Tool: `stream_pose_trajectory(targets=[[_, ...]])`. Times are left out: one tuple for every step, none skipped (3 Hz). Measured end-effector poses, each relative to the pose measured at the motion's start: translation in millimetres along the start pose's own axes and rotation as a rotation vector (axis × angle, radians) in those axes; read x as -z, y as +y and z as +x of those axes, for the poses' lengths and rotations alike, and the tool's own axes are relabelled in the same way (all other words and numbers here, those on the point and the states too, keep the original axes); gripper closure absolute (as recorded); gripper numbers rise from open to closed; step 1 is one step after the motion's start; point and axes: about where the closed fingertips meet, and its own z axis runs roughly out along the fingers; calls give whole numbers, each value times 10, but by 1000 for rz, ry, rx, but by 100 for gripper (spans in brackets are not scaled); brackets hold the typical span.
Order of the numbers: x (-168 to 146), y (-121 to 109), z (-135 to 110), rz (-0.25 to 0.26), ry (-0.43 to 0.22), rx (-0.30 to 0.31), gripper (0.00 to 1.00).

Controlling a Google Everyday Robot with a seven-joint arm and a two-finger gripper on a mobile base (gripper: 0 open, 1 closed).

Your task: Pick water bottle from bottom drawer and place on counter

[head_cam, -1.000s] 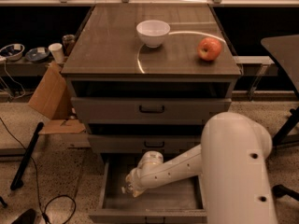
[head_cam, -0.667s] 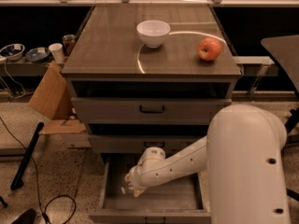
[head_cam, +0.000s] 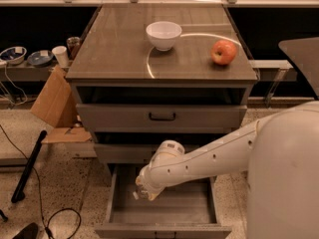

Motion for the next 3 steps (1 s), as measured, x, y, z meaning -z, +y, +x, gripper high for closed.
stream_pose_trajectory(targets=[[513,-160,192,8,22,-30,100],[899,-246,357,-4,-7,-68,100],[952,-238,351,-18,-26,-31,100]])
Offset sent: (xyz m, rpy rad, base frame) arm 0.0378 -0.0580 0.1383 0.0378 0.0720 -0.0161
